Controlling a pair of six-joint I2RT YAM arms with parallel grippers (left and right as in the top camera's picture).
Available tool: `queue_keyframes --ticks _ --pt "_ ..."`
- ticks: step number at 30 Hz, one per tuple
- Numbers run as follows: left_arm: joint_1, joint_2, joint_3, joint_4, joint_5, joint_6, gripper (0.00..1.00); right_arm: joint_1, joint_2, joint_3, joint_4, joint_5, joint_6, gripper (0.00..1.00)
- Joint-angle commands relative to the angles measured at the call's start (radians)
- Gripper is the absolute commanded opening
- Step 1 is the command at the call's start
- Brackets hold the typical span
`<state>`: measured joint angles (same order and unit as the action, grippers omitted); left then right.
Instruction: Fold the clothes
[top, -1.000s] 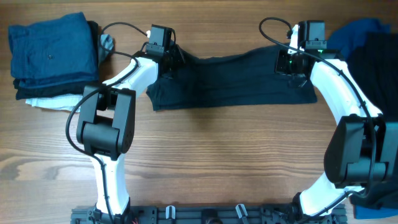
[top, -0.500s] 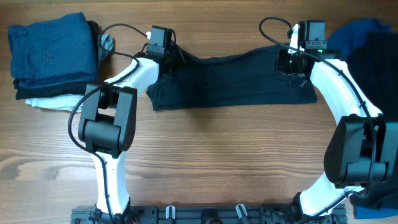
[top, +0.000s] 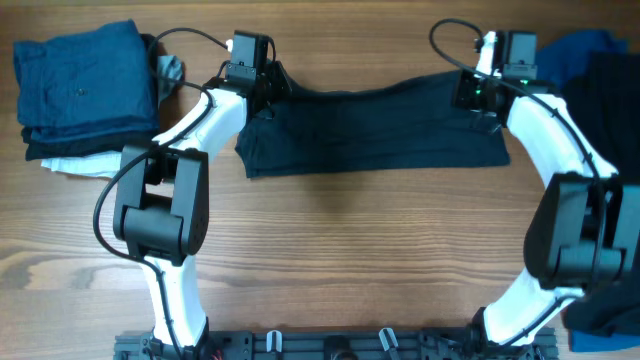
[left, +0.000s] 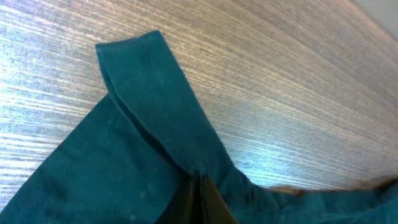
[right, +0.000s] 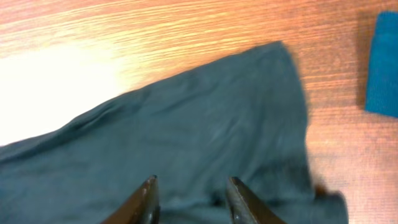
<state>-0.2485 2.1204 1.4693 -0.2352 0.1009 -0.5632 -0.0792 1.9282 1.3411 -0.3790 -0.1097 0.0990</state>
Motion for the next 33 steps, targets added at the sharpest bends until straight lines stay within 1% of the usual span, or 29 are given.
queue_keyframes --ticks 1,4,7,10,11,15,18,26,30,32,33 --pt "0.005 -0.021 0.005 -0.008 -0.013 -0.002 0.04 -0.033 0.067 -0.004 0.131 -0.041 -0.092 0.45" --pt "0.005 -0.022 0.005 -0.008 -0.013 -0.002 0.04 -0.034 0.089 -0.003 0.304 0.005 -0.093 0.51" --pt "0.005 -0.023 0.005 -0.008 -0.013 -0.002 0.04 -0.034 0.116 0.014 0.38 0.008 -0.042 0.53" --pt "0.005 -0.023 0.005 -0.008 -0.013 -0.002 0.04 -0.034 0.193 0.045 0.434 0.071 0.009 0.56" --pt "0.004 -0.023 0.005 -0.008 -0.013 -0.002 0.04 -0.034 0.22 0.062 0.438 0.077 0.008 0.57" --pt "0.005 -0.023 0.005 -0.022 -0.013 0.009 0.04 -0.034 0.328 0.154 0.415 0.077 0.019 0.58" --pt "0.005 -0.023 0.005 -0.043 -0.013 0.009 0.04 -0.034 0.37 0.161 0.454 0.092 0.062 0.59" --pt "0.005 -0.023 0.005 -0.042 -0.013 0.009 0.05 -0.032 0.372 0.158 0.4 0.142 0.048 0.57" --pt "0.005 -0.023 0.005 -0.043 -0.013 0.009 0.05 -0.033 0.372 0.158 0.367 0.144 0.031 0.58" --pt "0.005 -0.023 0.005 -0.042 -0.013 0.009 0.05 -0.032 0.372 0.158 0.364 0.143 0.031 0.57" --pt "0.005 -0.023 0.005 -0.042 -0.014 0.009 0.05 -0.032 0.372 0.158 0.367 0.143 0.032 0.51"
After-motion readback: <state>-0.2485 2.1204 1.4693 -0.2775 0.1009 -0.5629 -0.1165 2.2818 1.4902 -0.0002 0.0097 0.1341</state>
